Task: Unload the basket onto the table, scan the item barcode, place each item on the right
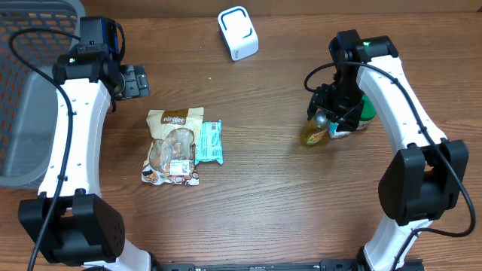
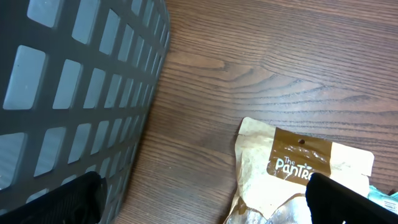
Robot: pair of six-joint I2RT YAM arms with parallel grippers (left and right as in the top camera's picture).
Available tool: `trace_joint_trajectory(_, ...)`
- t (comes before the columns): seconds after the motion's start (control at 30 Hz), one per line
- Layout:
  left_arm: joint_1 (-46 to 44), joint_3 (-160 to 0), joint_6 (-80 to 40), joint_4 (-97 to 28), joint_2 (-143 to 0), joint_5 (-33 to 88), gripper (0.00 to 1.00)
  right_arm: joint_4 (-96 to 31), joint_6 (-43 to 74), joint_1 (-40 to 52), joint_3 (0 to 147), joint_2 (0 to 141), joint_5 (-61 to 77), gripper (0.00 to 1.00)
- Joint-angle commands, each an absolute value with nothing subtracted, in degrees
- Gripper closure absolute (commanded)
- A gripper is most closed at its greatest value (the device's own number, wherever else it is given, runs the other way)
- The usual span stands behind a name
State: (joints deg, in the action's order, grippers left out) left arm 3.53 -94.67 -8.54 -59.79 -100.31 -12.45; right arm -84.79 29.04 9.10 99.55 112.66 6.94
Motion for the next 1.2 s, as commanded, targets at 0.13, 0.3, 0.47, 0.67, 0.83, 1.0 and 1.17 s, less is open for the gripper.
trace_joint_trajectory(0.13, 4.1, -95.9, -7.7, -59.7, -99.6, -12.4, 0.00, -82.5, 32.0, 11.4, 97.4, 110.9, 5.6, 0.35)
trace_joint_trajectory(0.3, 4.1, -95.9, -7.7, -59.7, -99.6, -12.4, 0.00, -82.4, 32.0, 12.3, 97.4, 110.9, 4.7, 0.53)
trace_joint_trajectory(0.47, 4.1, -95.9, -7.7, -59.7, -99.6, -12.4, 0.00, -83.6, 31.9, 12.3, 97.4, 110.9, 0.7, 0.59)
trace_joint_trajectory(0.67, 4.1, -95.9, -7.7, -59.7, -99.6, -12.4, 0.00, -84.8, 25.2, 12.3, 97.4, 110.9, -2.7, 0.60)
trace_joint_trajectory(0.83, 4.1, -95.9, -7.7, -59.7, -99.6, -12.4, 0.00, -85.3, 19.4, 12.3, 97.4, 110.9, -0.5, 0.61)
trace_joint_trajectory(1.0, 4.1, -95.9, -7.7, -59.7, -99.6, -12.4, 0.00, -85.6, 13.6, 11.9, 97.4, 110.9, 4.6, 0.59)
trace_joint_trajectory(1.17, 4.1, -95.9, -7.7, -59.7, -99.6, -12.4, 0.00, -87.4, 11.1, 11.8, 97.4, 110.9, 5.1, 0.59)
